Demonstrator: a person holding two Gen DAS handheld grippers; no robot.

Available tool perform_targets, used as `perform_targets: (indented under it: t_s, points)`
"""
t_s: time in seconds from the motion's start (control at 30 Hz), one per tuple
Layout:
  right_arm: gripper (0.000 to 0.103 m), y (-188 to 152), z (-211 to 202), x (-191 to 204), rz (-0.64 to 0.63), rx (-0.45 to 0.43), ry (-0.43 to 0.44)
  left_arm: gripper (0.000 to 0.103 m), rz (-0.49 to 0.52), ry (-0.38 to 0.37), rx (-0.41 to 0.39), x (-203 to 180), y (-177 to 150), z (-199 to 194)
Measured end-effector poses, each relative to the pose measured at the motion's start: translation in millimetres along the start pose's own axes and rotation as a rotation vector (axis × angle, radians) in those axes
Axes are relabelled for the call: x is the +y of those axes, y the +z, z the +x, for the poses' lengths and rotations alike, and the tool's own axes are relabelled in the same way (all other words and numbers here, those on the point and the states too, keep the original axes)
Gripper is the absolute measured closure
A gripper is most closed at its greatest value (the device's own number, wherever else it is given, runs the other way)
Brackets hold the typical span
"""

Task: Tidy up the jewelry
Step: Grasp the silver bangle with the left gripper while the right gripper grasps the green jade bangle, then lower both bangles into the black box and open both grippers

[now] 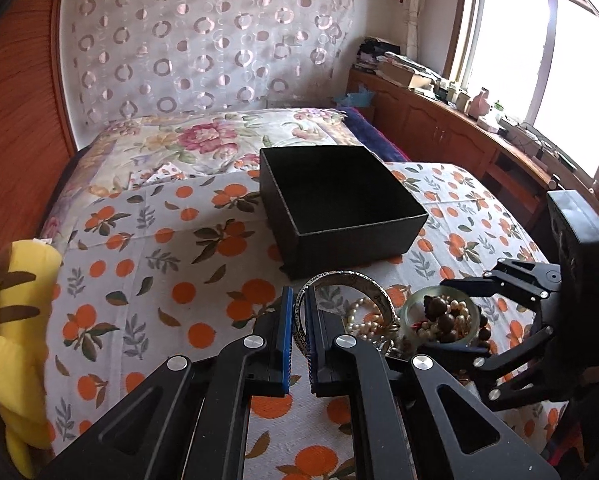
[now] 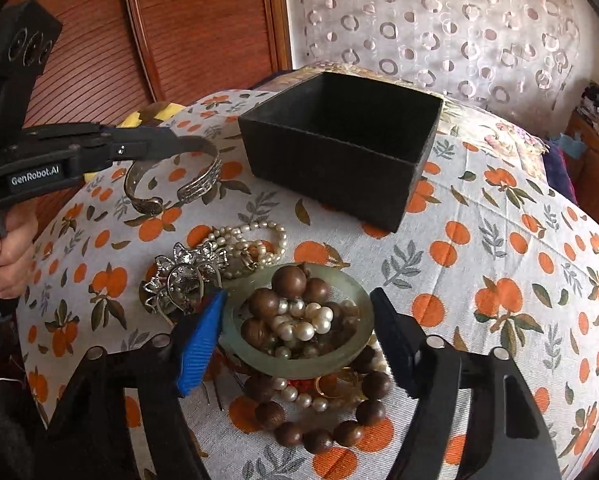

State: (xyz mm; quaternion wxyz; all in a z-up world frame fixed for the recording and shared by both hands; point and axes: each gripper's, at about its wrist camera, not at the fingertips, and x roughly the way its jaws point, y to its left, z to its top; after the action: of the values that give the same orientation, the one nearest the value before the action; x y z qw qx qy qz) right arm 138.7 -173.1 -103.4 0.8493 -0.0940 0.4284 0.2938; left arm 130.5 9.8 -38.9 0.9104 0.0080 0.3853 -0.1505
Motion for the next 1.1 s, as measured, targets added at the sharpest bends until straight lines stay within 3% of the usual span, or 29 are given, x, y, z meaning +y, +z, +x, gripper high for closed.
perform_targets:
  t_s: [0.43,0.67,1.1]
  points:
    - [0.029,21,-36,4,-0.048,-0.155,-0.048,0.098,-0.014,0.024,-0.039,4,6,-8]
    - [0.029,40,-40,-25,-0.031,-0.192,-0.092,0.098,-0.015,0.041,-0.078,6,23,-9]
    - [0.028,57,-43,-55,0.011,-0.228,-0.144,0.098,0.0,0.054,-0.076,-5,65,38]
